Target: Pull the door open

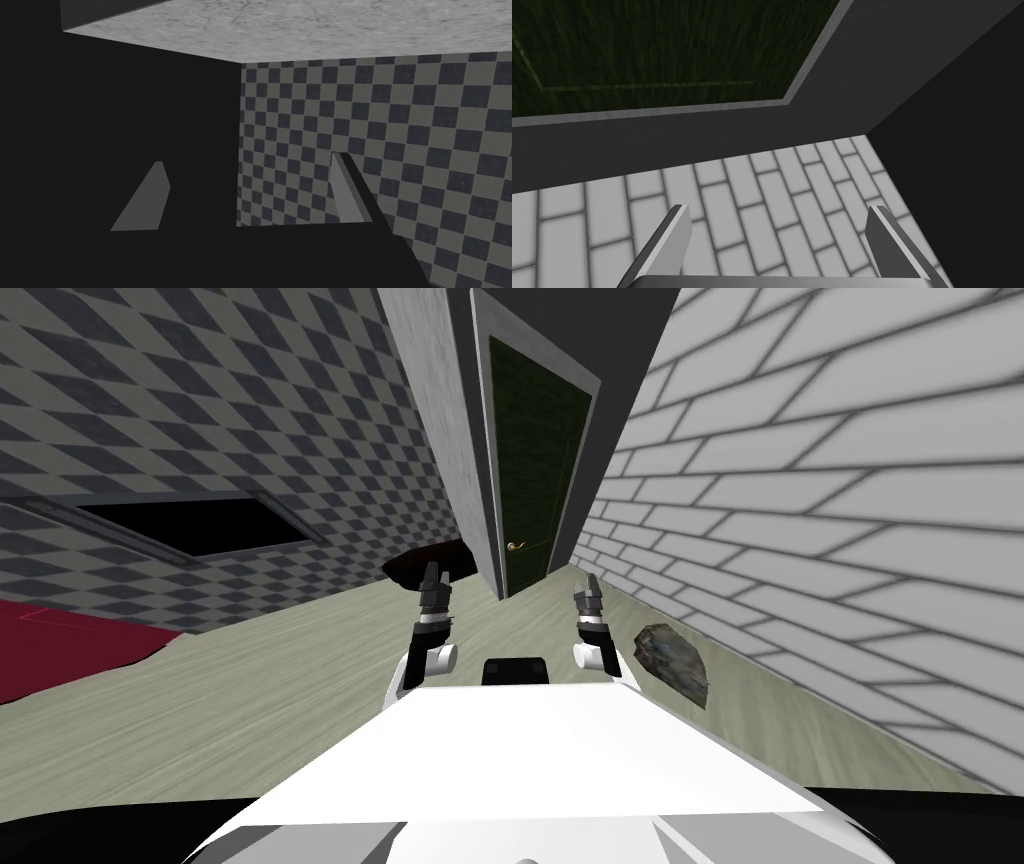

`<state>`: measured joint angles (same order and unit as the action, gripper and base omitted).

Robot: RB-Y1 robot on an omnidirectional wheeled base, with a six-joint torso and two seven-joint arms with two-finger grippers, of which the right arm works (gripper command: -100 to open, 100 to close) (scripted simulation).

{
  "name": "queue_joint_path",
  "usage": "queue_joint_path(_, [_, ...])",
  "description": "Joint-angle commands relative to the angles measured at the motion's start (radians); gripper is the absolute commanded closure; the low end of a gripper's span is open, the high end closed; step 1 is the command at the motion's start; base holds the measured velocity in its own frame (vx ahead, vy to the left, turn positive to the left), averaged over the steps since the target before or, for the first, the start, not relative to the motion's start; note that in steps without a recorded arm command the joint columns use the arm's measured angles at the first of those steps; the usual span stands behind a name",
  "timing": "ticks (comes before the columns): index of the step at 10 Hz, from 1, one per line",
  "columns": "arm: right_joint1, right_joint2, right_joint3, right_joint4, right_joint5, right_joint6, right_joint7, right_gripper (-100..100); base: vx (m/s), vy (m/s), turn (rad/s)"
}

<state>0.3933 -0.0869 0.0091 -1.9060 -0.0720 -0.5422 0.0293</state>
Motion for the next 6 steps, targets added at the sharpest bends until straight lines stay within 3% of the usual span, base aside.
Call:
queue_joint_path(1, [-0.013, -0.013, 0.006, 0.03, -0.004, -0.003, -0.008, -100, 0.09, -0.004, 0.104])
queue_joint_path(6, [-0.057, -0.05, 0.026, 0.136, -0.015, -0.02, -0.029, -100, 0.091, -0.012, 0.094])
